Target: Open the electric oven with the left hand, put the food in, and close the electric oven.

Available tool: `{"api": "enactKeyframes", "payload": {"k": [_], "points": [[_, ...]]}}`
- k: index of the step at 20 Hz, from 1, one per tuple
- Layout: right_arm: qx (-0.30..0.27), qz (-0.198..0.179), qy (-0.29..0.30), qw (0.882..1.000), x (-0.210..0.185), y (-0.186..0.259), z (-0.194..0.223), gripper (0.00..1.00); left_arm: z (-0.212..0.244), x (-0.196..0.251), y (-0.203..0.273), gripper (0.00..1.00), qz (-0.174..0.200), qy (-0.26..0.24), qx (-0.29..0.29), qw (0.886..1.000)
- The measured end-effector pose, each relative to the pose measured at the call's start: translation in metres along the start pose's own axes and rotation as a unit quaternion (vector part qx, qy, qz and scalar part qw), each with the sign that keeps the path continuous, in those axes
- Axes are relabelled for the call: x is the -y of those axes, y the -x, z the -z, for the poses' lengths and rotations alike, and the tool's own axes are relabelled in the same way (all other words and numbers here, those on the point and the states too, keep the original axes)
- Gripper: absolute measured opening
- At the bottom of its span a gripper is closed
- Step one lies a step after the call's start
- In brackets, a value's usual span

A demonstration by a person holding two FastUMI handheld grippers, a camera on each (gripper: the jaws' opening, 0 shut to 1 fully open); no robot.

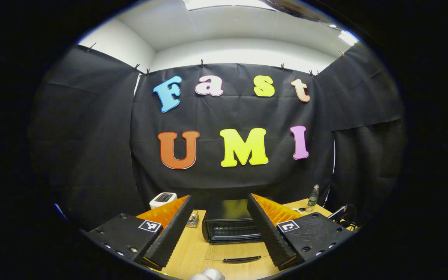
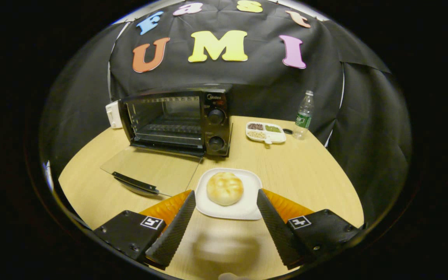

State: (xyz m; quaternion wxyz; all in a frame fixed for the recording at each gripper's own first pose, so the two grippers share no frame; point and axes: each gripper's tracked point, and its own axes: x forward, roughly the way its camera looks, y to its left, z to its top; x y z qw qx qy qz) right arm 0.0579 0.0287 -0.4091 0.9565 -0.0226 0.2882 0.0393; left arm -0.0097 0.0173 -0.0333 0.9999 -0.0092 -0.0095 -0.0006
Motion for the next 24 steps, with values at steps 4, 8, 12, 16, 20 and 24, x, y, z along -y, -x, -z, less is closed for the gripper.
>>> {"api": "enactKeyframes", "payload": {"k": [4, 8, 12, 16, 20, 24], "points": [[-0.014, 0.011, 0.002, 1.0, 0.0, -0.033, 0.004, 1.0, 0.003, -0.007, -0.005, 0.93, -0.003, -0.008, -0.006, 1.0], [-0.032, 0.008, -0.005, 0.999, -0.004, -0.06, 0.008, 1.0, 0.006, -0.009, -0.01, 0.92, -0.001, -0.01, -0.01, 1.0], [-0.044, 0.013, 0.0, 0.999, -0.004, -0.073, 0.014, 1.0, 0.012, -0.008, -0.013, 0.93, 0.003, -0.013, -0.018, 1.0], [-0.058, 0.01, -0.003, 0.998, -0.005, -0.08, 0.022, 1.0, 0.016, -0.009, -0.017, 0.93, 0.006, -0.012, -0.026, 1.0], [-0.068, 0.007, -0.014, 0.998, -0.006, -0.08, 0.025, 0.9, 0.019, -0.01, -0.018, 0.93, 0.007, -0.015, -0.031, 0.999], [-0.067, 0.004, -0.028, 0.997, -0.007, -0.076, 0.016, 0.79, 0.021, -0.012, -0.02, 0.93, 0.009, -0.016, -0.035, 0.999]]}}
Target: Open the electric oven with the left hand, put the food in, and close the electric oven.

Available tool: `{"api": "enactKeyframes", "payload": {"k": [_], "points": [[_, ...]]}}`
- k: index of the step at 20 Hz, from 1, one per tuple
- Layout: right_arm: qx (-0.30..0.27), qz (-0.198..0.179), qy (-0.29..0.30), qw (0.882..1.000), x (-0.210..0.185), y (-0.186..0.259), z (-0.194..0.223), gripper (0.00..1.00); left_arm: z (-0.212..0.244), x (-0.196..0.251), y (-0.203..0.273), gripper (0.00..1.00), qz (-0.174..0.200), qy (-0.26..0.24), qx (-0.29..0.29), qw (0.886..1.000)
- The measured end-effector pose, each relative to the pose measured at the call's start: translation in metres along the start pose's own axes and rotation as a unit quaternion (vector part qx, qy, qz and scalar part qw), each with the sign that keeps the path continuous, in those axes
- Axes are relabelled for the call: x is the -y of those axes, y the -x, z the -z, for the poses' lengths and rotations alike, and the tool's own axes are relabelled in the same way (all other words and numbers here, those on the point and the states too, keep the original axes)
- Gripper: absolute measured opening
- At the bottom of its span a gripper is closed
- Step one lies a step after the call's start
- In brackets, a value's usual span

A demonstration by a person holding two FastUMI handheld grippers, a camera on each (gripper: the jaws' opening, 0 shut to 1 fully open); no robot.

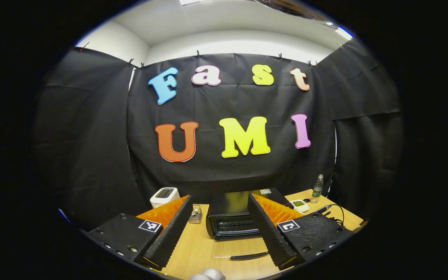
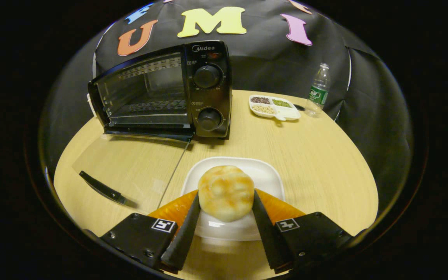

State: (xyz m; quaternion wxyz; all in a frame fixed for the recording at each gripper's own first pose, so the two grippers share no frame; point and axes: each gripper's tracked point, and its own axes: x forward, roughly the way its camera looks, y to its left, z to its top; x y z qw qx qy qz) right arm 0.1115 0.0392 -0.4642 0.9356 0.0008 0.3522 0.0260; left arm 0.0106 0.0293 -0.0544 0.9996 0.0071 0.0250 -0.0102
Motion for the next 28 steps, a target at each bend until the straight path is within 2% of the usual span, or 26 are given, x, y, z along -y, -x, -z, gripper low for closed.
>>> {"api": "enactKeyframes", "payload": {"k": [2, 6, 12, 18, 20, 25, 26, 28], "points": [[0.008, -0.004, -0.011, 1.0, -0.002, 0.01, -0.012, 0.78, 0.0, -0.003, -0.001, 0.93, 0.0, 0.002, -0.002, 1.0], [0.042, -0.042, -0.063, 0.996, -0.027, 0.039, -0.051, 0.78, 0.001, -0.01, 0.0, 0.93, 0.0, 0.0, -0.002, 1.0], [0.07, -0.113, -0.15, 0.98, -0.084, 0.063, -0.089, 0.78, 0.004, -0.02, 0.004, 0.93, -0.002, -0.001, -0.005, 1.0], [0.046, -0.155, -0.217, 0.963, -0.134, 0.048, -0.077, 0.76, 0.01, -0.029, 0.009, 0.93, -0.001, -0.013, -0.01, 1.0], [0.043, -0.156, -0.229, 0.96, -0.144, 0.04, -0.075, 0.75, 0.012, -0.033, 0.009, 0.93, -0.002, -0.013, -0.013, 1.0], [0.045, -0.165, -0.27, 0.948, -0.176, 0.01, -0.096, 0.75, 0.019, -0.039, 0.009, 0.93, 0.001, -0.017, -0.021, 1.0], [0.046, -0.165, -0.278, 0.945, -0.181, 0.004, -0.102, 0.78, 0.021, -0.04, 0.009, 0.93, 0.002, -0.017, -0.023, 1.0], [0.054, -0.166, -0.295, 0.939, -0.189, -0.008, -0.116, 0.75, 0.024, -0.044, 0.008, 0.93, 0.001, -0.019, -0.025, 1.0]]}}
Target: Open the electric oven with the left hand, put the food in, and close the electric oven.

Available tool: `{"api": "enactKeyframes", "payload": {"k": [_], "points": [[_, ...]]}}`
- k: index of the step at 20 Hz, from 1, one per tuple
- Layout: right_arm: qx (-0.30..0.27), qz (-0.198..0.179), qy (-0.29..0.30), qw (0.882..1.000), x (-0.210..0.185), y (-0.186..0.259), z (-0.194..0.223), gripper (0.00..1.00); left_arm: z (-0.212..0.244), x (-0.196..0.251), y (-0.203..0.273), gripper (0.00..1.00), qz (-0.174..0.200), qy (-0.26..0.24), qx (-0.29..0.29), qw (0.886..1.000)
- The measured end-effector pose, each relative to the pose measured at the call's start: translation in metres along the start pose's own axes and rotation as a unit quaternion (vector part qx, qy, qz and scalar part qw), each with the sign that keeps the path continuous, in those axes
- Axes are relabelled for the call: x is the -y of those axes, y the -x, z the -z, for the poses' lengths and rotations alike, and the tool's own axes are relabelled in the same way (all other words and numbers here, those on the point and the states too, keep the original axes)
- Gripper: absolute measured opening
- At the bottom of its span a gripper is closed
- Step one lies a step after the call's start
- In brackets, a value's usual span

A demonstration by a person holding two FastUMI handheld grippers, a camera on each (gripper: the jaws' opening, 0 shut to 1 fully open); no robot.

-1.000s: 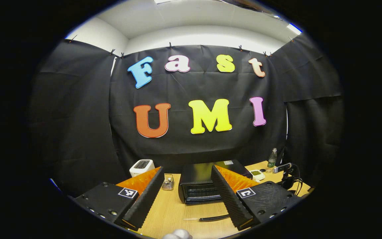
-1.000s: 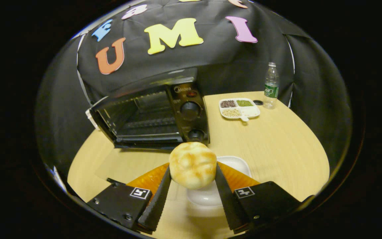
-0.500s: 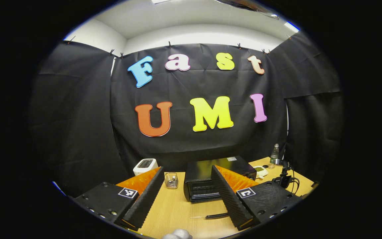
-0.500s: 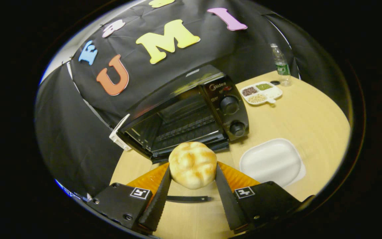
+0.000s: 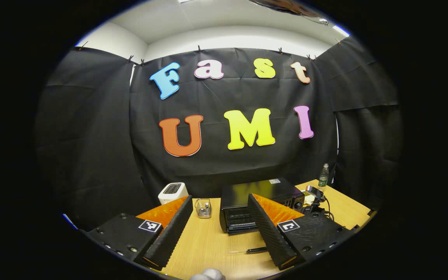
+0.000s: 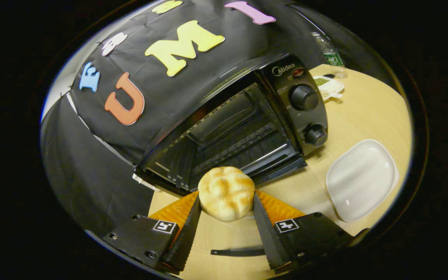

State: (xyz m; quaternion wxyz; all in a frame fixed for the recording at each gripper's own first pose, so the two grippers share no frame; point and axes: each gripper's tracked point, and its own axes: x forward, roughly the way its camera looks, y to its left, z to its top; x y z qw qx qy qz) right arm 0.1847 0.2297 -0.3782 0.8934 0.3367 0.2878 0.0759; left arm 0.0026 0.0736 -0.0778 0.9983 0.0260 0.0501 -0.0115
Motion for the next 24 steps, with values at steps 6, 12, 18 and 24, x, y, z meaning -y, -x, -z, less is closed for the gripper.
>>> {"api": "enactKeyframes", "payload": {"k": [6, 12, 18, 24], "points": [[0.028, 0.007, -0.021, 0.999, -0.017, -0.034, -0.017, 0.78, 0.011, -0.008, -0.003, 0.93, 0.0, -0.005, -0.013, 1.0], [0.053, 0.036, -0.041, 0.997, -0.011, -0.066, -0.036, 0.77, 0.02, -0.014, -0.008, 0.93, -0.002, -0.009, -0.022, 1.0], [0.064, 0.08, 0.015, 0.995, -0.004, -0.081, -0.034, 0.78, 0.026, -0.02, -0.012, 0.93, -0.004, -0.007, -0.03, 1.0], [0.071, 0.093, 0.048, 0.992, -0.004, -0.078, -0.034, 0.94, 0.028, -0.023, -0.01, 0.93, -0.006, -0.007, -0.032, 0.999]]}}
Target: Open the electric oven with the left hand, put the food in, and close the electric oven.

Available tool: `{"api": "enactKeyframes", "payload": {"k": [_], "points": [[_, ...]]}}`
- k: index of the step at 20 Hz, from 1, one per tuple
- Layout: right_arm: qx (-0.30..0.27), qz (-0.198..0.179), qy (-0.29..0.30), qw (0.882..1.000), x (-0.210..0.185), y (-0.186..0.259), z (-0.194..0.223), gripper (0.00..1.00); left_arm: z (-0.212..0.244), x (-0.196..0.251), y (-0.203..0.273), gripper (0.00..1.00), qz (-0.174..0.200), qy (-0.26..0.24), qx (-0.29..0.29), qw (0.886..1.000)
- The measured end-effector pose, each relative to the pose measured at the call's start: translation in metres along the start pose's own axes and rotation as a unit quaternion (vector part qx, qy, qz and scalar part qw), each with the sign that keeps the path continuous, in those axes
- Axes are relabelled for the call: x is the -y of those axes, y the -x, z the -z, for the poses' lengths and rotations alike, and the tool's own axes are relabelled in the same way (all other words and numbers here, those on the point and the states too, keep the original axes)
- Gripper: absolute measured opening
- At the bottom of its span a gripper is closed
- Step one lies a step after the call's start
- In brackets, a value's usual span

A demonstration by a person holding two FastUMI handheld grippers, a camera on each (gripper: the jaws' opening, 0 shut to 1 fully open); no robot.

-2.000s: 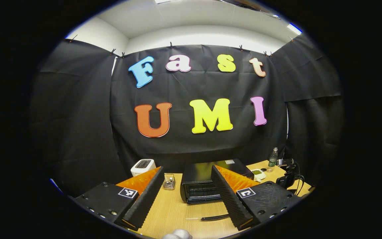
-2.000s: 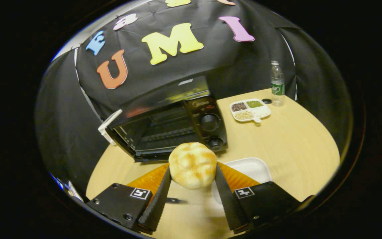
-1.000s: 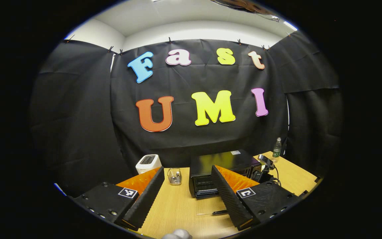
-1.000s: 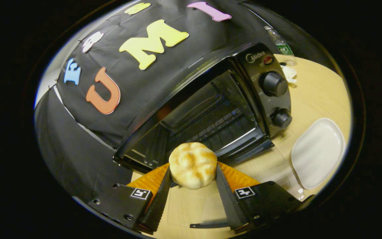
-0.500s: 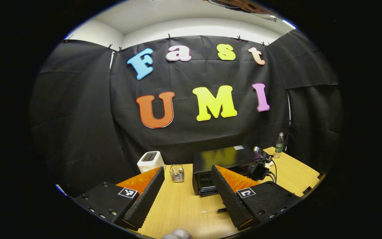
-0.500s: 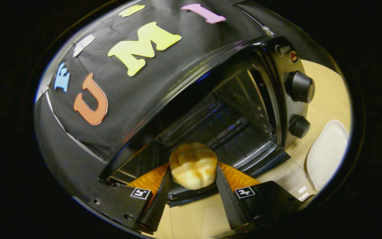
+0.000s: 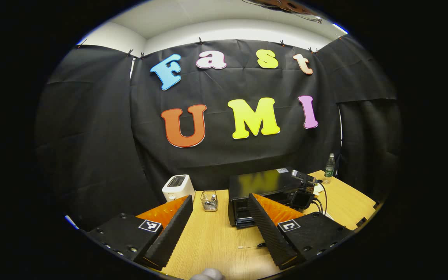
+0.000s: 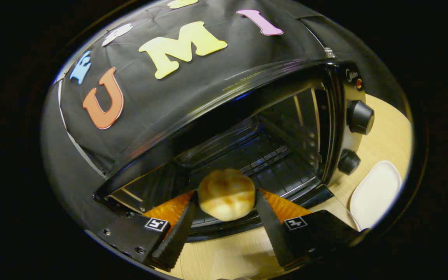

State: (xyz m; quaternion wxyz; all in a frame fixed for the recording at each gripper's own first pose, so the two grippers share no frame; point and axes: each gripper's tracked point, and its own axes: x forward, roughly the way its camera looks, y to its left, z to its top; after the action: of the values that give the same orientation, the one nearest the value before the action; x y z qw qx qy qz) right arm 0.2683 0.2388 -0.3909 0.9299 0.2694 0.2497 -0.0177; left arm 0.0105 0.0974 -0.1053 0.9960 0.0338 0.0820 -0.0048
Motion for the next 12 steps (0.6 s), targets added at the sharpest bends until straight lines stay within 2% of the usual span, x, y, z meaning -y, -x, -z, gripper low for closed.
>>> {"api": "enactKeyframes", "payload": {"k": [3, 6, 8, 9, 12], "points": [[0.0, -0.002, 0.013, 1.0, 0.002, 0.005, -0.002, 1.0, 0.001, -0.001, 0.0, 0.93, -0.002, 0.001, 0.001, 1.0], [0.01, -0.007, 0.03, 0.999, 0.004, 0.023, -0.013, 1.0, 0.001, -0.001, 0.0, 0.93, -0.001, 0.005, 0.007, 1.0], [0.022, -0.018, 0.05, 0.998, 0.002, 0.045, -0.027, 1.0, 0.005, -0.001, 0.0, 0.93, -0.003, 0.005, 0.009, 1.0], [0.03, -0.025, 0.061, 0.997, 0.001, 0.061, -0.034, 0.95, 0.006, 0.0, 0.0, 0.93, -0.004, 0.004, 0.011, 1.0], [0.085, -0.039, 0.108, 0.99, 0.008, 0.121, -0.079, 1.0, 0.01, 0.002, 0.002, 0.93, -0.007, 0.004, 0.013, 1.0]]}}
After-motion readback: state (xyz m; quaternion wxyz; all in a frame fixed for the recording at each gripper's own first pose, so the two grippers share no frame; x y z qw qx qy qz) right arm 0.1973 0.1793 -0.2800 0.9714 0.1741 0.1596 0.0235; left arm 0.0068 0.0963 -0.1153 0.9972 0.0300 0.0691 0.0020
